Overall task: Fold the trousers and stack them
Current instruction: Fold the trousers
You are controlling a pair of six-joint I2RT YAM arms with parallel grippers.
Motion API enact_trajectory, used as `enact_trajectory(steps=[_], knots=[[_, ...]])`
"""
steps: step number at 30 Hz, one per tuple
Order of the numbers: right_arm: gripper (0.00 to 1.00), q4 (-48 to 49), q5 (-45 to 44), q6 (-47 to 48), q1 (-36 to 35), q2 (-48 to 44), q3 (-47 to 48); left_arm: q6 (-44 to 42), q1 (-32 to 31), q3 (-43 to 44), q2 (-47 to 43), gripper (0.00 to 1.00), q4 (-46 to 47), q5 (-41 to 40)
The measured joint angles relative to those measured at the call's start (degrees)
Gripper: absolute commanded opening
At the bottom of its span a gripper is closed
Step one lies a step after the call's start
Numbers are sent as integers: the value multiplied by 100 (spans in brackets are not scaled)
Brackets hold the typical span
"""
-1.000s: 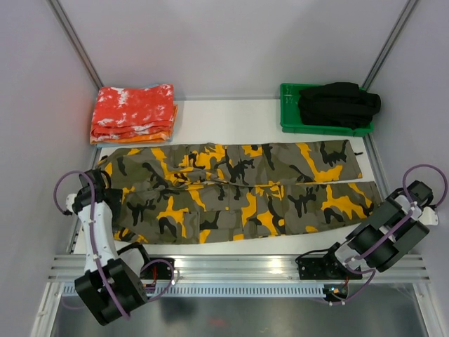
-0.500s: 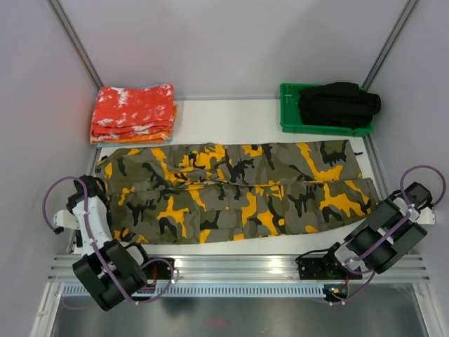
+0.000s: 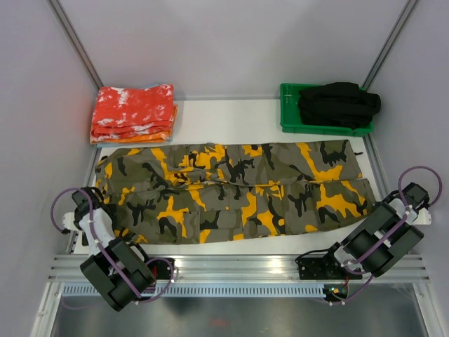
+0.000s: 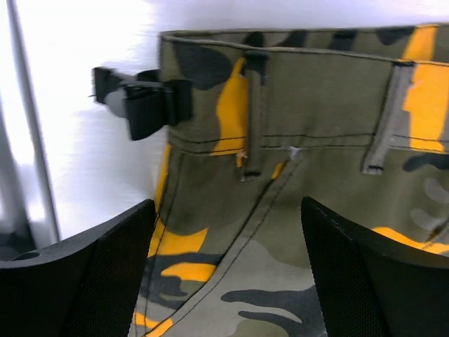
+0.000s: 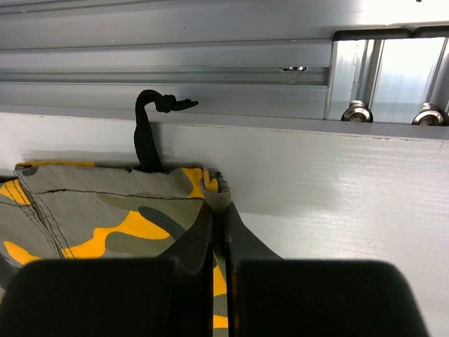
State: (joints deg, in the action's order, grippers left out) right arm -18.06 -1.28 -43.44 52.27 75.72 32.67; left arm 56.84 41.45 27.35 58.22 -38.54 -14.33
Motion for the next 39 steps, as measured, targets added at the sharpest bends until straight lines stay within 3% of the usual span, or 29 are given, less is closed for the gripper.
enact_trajectory(steps=[8,11,12,15,21,26,31,39], knots=[[0,-76,-15,2,-4,-11,11,-284,11,-127,-50,73,444,155],[0,-101,-31,0,-4,-11,20,-306,11,-162,-39,50,525,170],[0,-120,-35,0,-4,-11,26,-308,20,-173,-35,30,544,188],[0,-136,-44,0,-4,-11,26,-308,26,-201,-20,2,525,247],[0,-153,-22,4,-57,-31,28,-437,26,-2,-236,2,256,249],[0,-411,20,2,-466,-74,101,-667,24,704,-610,2,-131,249],[0,-866,127,17,-782,-79,645,-793,20,1665,-428,2,-424,258],[0,-1169,671,9,-927,-109,1622,-828,20,2496,-17,2,-881,562]])
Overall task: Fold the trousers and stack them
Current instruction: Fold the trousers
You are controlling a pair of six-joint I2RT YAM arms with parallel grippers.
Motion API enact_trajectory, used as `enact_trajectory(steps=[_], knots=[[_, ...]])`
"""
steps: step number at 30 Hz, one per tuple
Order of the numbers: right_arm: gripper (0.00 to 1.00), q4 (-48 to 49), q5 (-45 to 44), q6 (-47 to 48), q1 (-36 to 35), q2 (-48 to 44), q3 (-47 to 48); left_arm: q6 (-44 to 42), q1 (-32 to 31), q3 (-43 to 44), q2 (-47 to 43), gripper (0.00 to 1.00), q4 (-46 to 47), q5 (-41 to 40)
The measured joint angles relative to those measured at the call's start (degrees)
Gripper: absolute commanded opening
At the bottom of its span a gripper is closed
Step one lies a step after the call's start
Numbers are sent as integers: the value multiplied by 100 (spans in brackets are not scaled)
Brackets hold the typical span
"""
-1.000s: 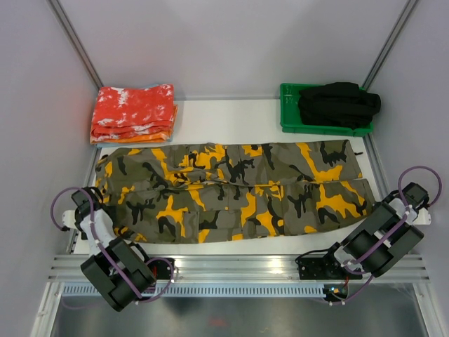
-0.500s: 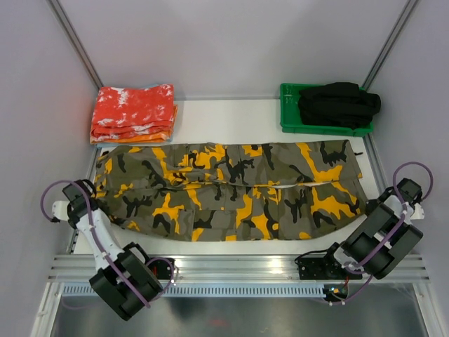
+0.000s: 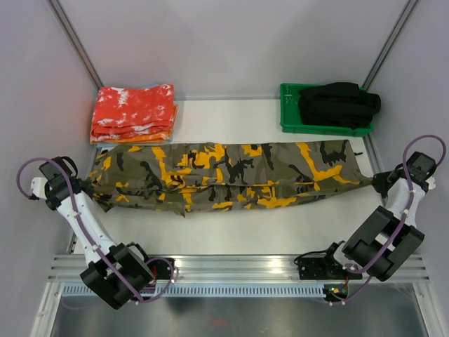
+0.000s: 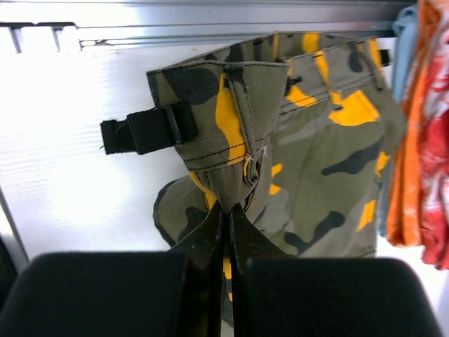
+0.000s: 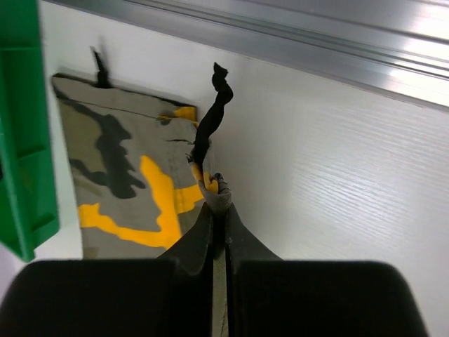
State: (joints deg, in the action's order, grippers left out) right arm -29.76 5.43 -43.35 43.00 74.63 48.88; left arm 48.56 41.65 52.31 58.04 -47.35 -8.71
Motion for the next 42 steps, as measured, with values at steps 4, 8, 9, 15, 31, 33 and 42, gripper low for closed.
enact_trajectory(steps=[4,8,9,15,31,33,42], knots=[[0,42,258,-28,-11,-22,269,0,-7,435,251,2,-66,197],[0,83,461,-79,-59,24,463,0,-22,706,358,2,-50,422],[0,94,470,-83,-92,61,542,0,-39,772,376,2,-44,463],[0,251,557,-83,-280,662,988,0,-232,1064,765,2,87,625],[0,236,420,763,-988,2214,2295,46,-1019,1364,1696,2,431,15],[0,234,459,822,-1088,2415,2542,48,-1032,1475,1845,2,448,7],[0,201,459,911,-1316,3080,2931,131,-1119,1794,2192,2,466,-59]])
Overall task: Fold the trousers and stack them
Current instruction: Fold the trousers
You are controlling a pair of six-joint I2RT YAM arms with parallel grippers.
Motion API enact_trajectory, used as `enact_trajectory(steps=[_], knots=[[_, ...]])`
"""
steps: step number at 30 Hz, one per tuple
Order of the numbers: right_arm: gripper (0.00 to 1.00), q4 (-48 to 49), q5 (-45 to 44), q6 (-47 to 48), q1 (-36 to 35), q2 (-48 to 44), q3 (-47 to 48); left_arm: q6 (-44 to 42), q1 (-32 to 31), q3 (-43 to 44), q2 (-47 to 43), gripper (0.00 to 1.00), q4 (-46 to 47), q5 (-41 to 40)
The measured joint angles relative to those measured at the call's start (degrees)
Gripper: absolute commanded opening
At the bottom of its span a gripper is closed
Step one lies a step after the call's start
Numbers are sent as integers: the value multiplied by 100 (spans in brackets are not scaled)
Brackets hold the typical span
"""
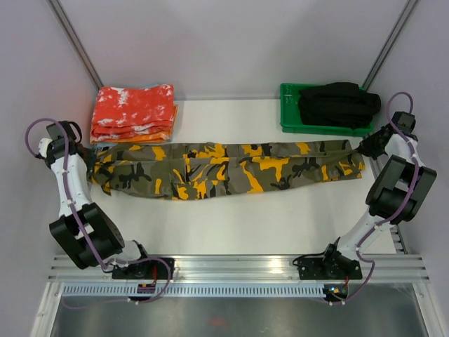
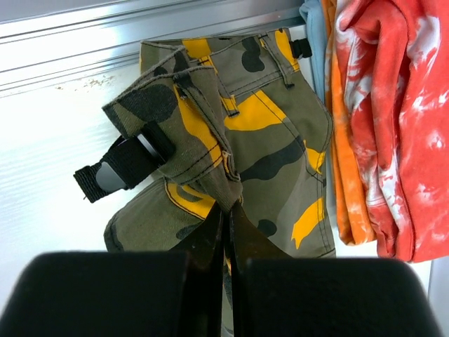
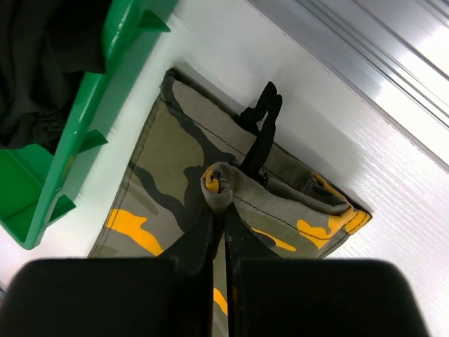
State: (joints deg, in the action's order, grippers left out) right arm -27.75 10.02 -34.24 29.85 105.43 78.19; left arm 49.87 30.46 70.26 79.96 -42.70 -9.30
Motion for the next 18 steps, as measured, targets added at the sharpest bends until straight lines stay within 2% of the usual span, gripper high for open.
enact_trajectory(steps=[8,18], knots=[[0,-7,4,33,-66,278,170,46,-188,321,396,2,85,-129],[0,-90,2,262,-286,898,966,269,-468,831,868,2,131,-319]])
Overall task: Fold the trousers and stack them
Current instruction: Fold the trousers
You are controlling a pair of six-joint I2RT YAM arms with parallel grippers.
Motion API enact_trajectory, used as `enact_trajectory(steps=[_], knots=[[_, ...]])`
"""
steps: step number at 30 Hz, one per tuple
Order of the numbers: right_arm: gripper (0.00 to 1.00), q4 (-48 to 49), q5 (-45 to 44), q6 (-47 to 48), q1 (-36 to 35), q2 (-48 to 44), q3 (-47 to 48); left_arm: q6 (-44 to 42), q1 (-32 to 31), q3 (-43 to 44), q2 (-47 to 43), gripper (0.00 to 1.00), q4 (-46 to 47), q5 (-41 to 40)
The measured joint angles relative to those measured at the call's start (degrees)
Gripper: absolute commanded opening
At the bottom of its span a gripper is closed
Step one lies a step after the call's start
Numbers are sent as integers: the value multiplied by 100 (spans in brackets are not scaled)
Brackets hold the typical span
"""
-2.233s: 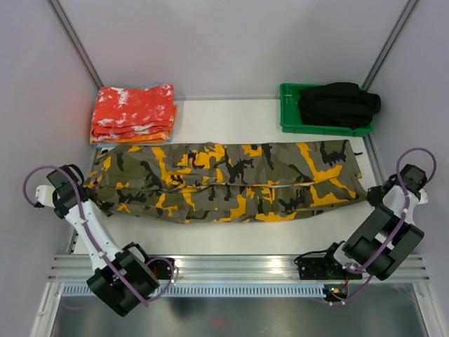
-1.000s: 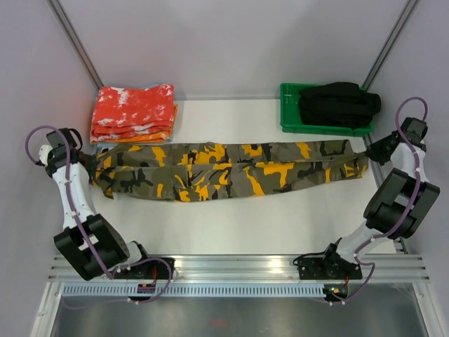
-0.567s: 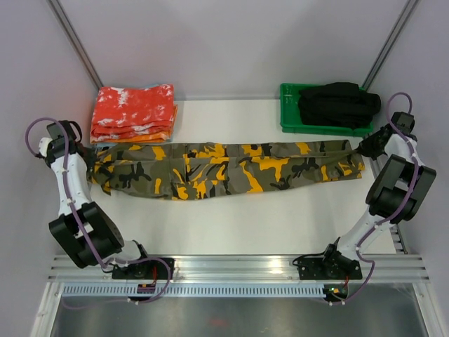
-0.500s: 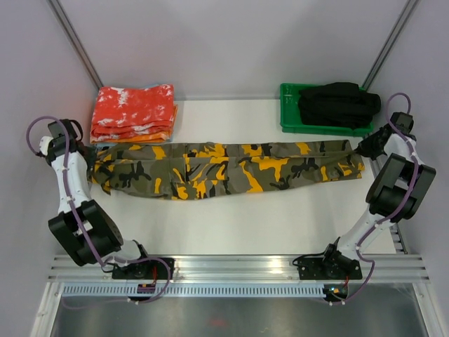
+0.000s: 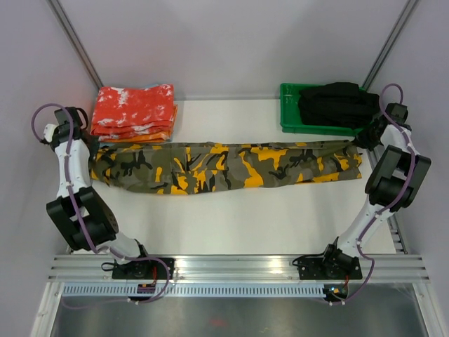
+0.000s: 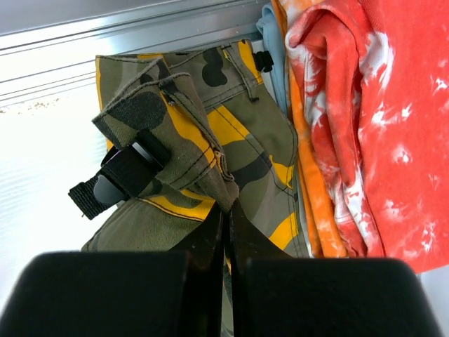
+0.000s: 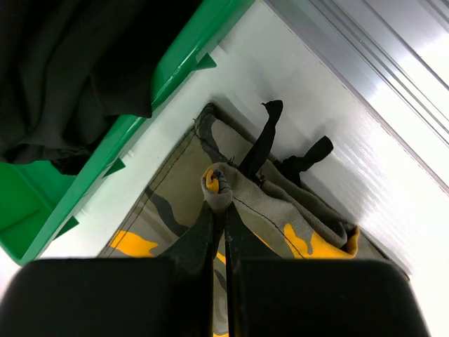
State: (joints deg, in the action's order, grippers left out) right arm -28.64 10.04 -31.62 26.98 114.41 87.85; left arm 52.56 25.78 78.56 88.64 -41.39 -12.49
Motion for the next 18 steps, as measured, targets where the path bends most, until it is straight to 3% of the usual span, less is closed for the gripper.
enact_trajectory(steps=[18], knots=[[0,-177,-87,155,-203,483,540,72,-146,48,750,2,494,-212]])
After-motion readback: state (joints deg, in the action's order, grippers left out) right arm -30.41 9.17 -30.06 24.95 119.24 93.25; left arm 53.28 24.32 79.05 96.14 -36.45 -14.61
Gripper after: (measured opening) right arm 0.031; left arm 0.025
